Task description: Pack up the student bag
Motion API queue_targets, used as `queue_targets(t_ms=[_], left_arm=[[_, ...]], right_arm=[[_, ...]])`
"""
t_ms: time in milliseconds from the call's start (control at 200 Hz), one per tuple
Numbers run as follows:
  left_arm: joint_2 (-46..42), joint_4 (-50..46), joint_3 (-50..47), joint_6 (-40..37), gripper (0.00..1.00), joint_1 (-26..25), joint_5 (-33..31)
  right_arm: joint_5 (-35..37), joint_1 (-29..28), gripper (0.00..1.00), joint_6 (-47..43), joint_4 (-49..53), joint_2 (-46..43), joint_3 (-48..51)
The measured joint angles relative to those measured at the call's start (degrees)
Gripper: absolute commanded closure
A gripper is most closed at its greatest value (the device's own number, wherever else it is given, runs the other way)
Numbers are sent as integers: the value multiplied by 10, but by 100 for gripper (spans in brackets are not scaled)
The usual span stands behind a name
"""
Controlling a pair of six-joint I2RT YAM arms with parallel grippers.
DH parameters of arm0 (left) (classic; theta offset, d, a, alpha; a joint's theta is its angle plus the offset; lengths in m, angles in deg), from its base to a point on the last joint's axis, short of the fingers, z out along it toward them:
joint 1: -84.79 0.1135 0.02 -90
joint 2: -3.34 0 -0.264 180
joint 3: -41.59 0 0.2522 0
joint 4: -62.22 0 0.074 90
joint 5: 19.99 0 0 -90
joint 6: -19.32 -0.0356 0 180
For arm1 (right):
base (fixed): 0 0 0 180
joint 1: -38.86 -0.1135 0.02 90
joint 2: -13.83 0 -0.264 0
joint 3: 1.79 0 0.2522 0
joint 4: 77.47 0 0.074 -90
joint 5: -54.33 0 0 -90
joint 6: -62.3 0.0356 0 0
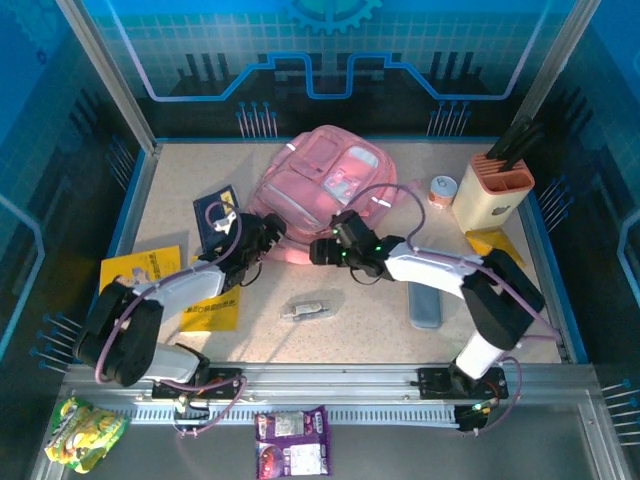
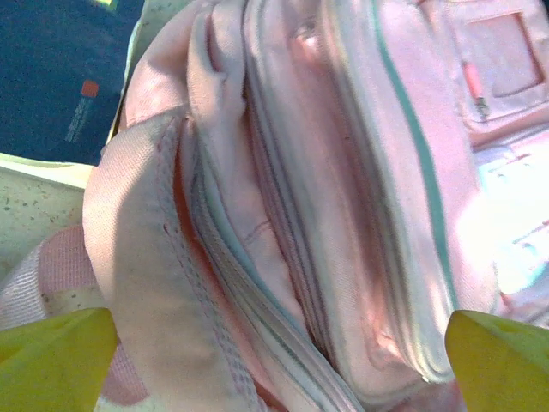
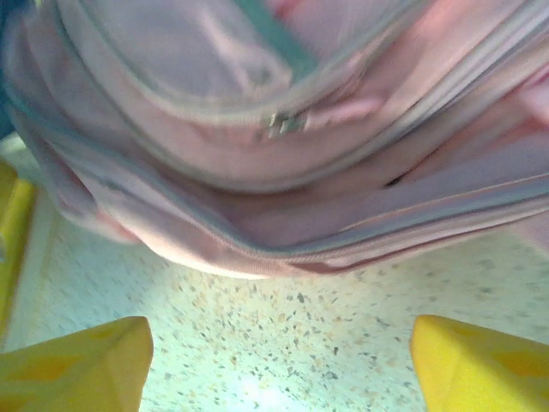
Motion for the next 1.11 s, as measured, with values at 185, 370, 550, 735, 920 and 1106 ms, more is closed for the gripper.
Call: queue_targets(t_ms=[185, 370, 550, 735, 920, 1106], left_arm=[[-69, -38, -7, -9, 1, -5, 24], [-79, -66, -9, 12, 1, -56, 37], [-47, -70, -2, 45, 1, -132, 37], [45, -46, 46, 56, 1, -179, 39], [97, -15, 76, 57, 4, -190, 40], [135, 0, 92, 56, 12, -190, 43]], right_arm=[[-7, 94, 4, -16, 24, -65, -21], [-23, 164, 8, -30, 38, -56, -19], [-64, 218, 18, -30, 19, -2, -20], [-101, 241, 35, -24, 14, 75, -37], [-120, 244, 32, -18, 9, 115, -59], [-125, 252, 39, -4, 3, 158, -91]])
